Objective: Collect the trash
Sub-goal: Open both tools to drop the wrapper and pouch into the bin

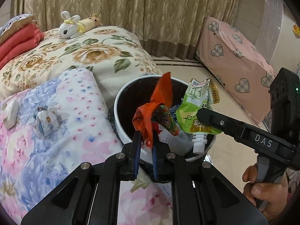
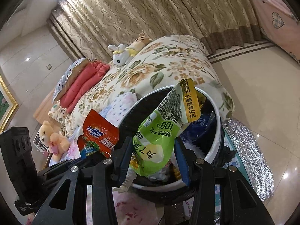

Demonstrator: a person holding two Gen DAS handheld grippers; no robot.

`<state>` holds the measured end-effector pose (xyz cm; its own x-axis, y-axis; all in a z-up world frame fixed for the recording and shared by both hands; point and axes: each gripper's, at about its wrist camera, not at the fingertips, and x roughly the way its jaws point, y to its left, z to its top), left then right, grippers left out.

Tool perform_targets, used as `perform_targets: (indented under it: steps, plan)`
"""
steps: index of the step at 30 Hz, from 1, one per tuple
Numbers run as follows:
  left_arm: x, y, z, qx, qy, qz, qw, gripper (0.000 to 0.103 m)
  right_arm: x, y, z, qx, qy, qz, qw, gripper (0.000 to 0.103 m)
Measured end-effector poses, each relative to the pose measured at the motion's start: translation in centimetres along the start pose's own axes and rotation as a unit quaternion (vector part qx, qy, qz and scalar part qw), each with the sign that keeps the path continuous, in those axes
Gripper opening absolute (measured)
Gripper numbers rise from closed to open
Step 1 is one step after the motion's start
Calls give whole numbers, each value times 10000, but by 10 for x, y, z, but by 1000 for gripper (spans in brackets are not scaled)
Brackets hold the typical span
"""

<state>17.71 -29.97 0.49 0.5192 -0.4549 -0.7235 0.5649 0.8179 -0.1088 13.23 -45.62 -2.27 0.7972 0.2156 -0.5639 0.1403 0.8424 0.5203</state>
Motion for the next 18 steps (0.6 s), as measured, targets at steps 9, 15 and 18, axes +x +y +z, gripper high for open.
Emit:
perform_targets:
  steps: [9,15,18]
  plan:
    - [13,1,4,21,127,-18,9999,11,9,-9,3,59,125,-68,9999,46]
    - [19,3,5,-17,220,63,9997,49,9,-10,4,141,131,-29,9998,51]
    - [16,7,1,-65,209,75,9997,54,5,-10,5,216,66,-3,9997,59]
